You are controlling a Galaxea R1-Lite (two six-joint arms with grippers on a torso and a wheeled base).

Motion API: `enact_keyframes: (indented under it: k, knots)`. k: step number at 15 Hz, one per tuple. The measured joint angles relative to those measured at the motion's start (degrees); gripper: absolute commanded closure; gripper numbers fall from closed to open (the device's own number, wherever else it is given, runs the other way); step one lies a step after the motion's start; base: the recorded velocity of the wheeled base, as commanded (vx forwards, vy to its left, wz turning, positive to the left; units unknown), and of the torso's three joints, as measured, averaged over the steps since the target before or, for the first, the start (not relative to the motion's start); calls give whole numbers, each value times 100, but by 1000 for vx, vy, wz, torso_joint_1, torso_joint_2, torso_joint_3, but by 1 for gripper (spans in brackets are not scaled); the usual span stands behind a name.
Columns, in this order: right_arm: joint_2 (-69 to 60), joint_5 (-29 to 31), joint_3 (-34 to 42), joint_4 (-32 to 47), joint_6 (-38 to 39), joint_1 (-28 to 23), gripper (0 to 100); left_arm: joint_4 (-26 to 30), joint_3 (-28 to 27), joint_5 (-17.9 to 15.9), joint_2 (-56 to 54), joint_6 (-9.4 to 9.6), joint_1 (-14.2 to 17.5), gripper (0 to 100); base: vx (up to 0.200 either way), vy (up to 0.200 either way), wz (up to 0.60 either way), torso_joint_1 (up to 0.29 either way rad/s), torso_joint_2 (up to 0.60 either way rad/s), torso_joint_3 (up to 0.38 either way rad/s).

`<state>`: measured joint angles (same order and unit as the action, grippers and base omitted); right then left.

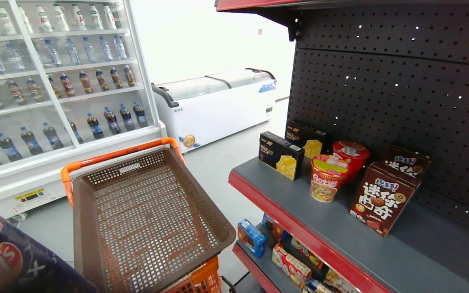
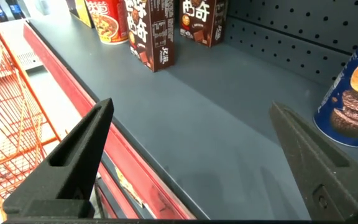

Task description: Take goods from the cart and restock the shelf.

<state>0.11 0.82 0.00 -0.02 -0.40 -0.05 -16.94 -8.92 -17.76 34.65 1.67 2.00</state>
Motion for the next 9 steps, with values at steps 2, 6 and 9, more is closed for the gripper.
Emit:
enact_keyframes:
  k: [2,6,9]
  knots:
    - [0,-4,0,2,-2,5,0,389,-48,4,-391,0,-5,100,0,0,-600,0,0,2]
    - [0,-4,0,2,5,5,0,562,-80,-11,-789,11,-16,100,0,0,-600,1,4,4]
    - [0,-2,0,2,5,5,0,567,-63,-24,-861,5,-27,100,0,0,-600,2,4,4]
